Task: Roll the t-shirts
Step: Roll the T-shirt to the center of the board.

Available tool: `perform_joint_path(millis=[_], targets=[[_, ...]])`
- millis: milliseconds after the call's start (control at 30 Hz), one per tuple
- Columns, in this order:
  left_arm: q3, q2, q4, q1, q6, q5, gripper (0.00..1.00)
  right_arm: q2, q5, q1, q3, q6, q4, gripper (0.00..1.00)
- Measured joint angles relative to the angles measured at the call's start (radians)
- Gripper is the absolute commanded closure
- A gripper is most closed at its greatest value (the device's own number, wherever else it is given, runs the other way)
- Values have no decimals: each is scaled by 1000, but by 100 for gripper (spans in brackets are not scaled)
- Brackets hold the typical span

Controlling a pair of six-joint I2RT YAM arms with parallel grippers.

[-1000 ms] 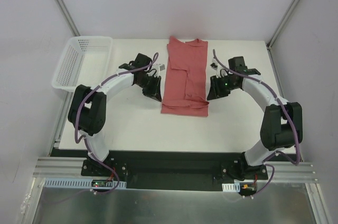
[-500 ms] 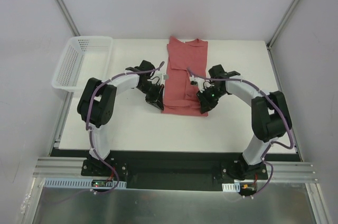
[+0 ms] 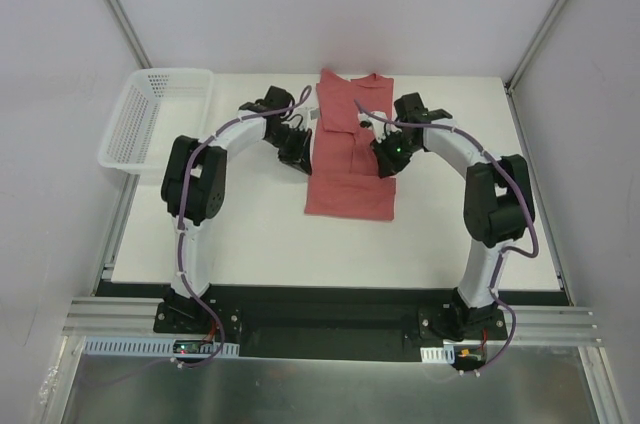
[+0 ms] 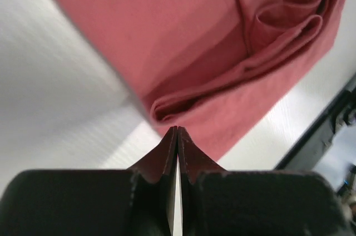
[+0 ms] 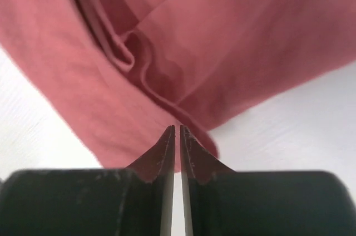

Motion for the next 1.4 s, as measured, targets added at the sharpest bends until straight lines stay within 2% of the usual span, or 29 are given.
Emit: perform_joint_path(millis=[100, 167, 200, 233, 267, 300, 333, 367, 400, 433, 533, 600, 667, 800, 967, 1200, 1333, 1400], targets=[[66, 7, 1, 19, 19, -47, 95, 2, 38, -22, 29, 19, 30, 84], [77, -9, 11, 31, 37, -51, 82, 1, 49, -43, 34, 34, 43, 78], [73, -23, 10, 36, 49, -48, 78, -2, 48, -52, 31, 38, 44, 68], [56, -43, 17, 39, 67, -44, 69, -14, 43, -64, 16, 42, 51, 64], [26, -74, 26, 40, 85, -37, 64, -31, 41, -72, -3, 47, 52, 58], [-13, -112, 26, 39, 111, -32, 59, -61, 40, -82, -37, 44, 59, 35], [-48, -146, 27, 36, 137, -26, 53, -94, 42, -87, -69, 49, 63, 30], [-103, -198, 39, 31, 178, -21, 51, -149, 48, -91, -127, 57, 95, 26], [-162, -251, 48, 21, 230, -19, 44, -215, 69, -91, -190, 62, 119, 6], [-221, -310, 53, 7, 281, -20, 39, -295, 98, -90, -261, 73, 163, 4], [-365, -455, 82, -60, 448, -36, 37, -557, 189, -84, -454, 103, 302, 4], [-444, -519, 120, -117, 558, -63, 38, -643, 247, -83, -476, 129, 355, 4], [-520, -554, 184, -179, 662, -93, 39, -657, 288, -90, -444, 167, 415, 4], [-621, -548, 282, -232, 809, -150, 42, -650, 205, -179, -416, 232, 473, 4], [-629, -505, 369, -244, 916, -179, 48, -650, 137, -246, -382, 271, 445, 4], [-629, -433, 410, -285, 1017, -180, 51, -683, 119, -270, -396, 237, 403, 4], [-629, -406, 420, -314, 1057, -205, 65, -688, 116, -272, -399, 204, 367, 4], [-629, -385, 424, -331, 1079, -232, 82, -688, 105, -272, -406, 172, 346, 3]])
